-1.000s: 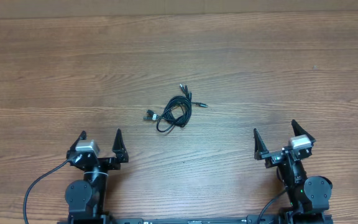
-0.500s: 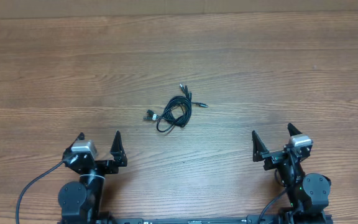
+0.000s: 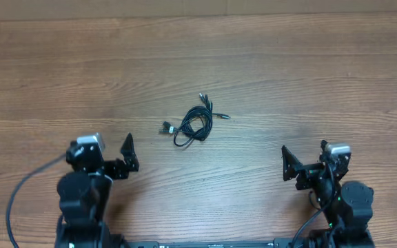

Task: Untangle cables
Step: 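Reach the left gripper to the black cable bundle and grasp it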

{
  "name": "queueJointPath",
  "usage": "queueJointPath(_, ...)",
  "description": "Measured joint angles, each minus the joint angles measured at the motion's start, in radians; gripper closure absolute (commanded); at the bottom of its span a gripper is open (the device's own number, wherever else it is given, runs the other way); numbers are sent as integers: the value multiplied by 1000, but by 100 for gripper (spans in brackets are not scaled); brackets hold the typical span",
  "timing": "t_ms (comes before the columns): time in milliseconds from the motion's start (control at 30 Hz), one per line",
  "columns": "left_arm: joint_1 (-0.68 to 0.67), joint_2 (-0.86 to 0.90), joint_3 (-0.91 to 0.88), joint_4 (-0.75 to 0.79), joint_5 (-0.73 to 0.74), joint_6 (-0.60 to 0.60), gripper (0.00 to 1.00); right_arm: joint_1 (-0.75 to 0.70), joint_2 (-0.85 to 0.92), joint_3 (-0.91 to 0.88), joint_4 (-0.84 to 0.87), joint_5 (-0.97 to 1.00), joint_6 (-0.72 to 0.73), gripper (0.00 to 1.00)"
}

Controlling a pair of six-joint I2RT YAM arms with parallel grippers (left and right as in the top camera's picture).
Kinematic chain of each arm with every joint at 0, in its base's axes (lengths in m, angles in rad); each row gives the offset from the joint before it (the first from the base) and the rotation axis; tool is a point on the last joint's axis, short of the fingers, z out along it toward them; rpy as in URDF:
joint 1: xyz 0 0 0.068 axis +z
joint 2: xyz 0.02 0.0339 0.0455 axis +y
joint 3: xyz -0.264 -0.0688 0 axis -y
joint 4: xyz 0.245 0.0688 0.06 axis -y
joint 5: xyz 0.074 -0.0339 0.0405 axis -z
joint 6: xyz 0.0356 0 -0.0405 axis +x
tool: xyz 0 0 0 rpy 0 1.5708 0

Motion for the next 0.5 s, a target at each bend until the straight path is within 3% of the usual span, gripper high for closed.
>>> queueJointPath(333, -24, 329, 269, -64, 16, 0, 0, 0, 311, 229, -142, 0, 63, 0)
queueJointPath(500, -74, 444, 368, -179, 52, 0, 1, 0, 429, 352, -231, 0, 69, 0)
